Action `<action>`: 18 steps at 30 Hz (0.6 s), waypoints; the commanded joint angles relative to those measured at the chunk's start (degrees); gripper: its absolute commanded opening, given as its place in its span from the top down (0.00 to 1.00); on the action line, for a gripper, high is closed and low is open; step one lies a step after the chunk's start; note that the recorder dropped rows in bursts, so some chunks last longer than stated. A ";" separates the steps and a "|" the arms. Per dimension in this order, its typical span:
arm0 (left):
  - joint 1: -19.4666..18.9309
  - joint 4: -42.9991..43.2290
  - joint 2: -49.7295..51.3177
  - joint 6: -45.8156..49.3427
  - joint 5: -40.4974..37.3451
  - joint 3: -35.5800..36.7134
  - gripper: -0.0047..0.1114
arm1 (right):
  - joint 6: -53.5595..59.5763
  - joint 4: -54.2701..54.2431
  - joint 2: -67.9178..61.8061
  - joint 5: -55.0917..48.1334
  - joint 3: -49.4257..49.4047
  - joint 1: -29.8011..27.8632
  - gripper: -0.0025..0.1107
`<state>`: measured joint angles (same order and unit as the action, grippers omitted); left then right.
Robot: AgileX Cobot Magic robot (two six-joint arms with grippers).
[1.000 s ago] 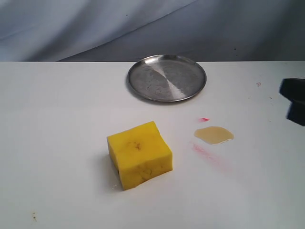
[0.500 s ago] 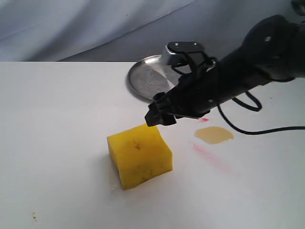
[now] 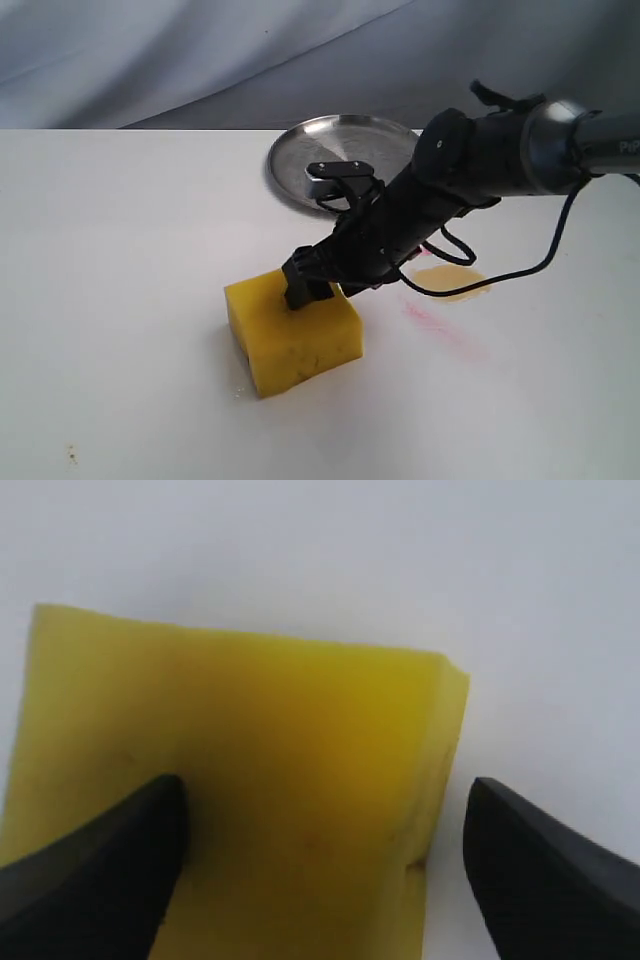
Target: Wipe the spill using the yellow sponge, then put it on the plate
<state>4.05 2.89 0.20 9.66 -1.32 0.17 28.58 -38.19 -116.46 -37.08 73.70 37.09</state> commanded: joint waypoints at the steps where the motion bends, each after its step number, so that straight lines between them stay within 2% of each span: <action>1: -0.08 -0.47 -0.20 -0.51 0.18 -0.17 0.96 | -0.25 0.21 -2.47 -2.88 0.40 0.77 0.36; 3: -0.08 -0.47 -0.20 -0.51 0.18 -0.17 0.96 | -0.78 1.22 -3.06 -3.00 0.40 1.27 0.41; 4: -0.08 -0.47 -0.20 -0.51 0.18 -0.17 0.96 | -1.79 2.35 -3.32 -3.00 0.40 1.60 0.47; 8: -0.08 -0.47 -0.20 -0.51 0.18 -0.17 0.96 | -6.25 4.70 -3.79 -2.84 0.40 1.84 0.80; 11: -0.08 -0.47 -0.20 -0.51 0.18 -0.17 0.96 | -6.72 4.89 -3.36 -2.84 0.40 1.72 0.98; 18: -0.08 -0.47 -0.20 -0.51 0.18 -0.17 0.96 | -9.48 10.18 2.32 -0.97 0.40 1.72 0.98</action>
<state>4.05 2.89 0.20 9.66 -1.32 0.17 20.93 -32.77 -117.21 -38.45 74.38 38.63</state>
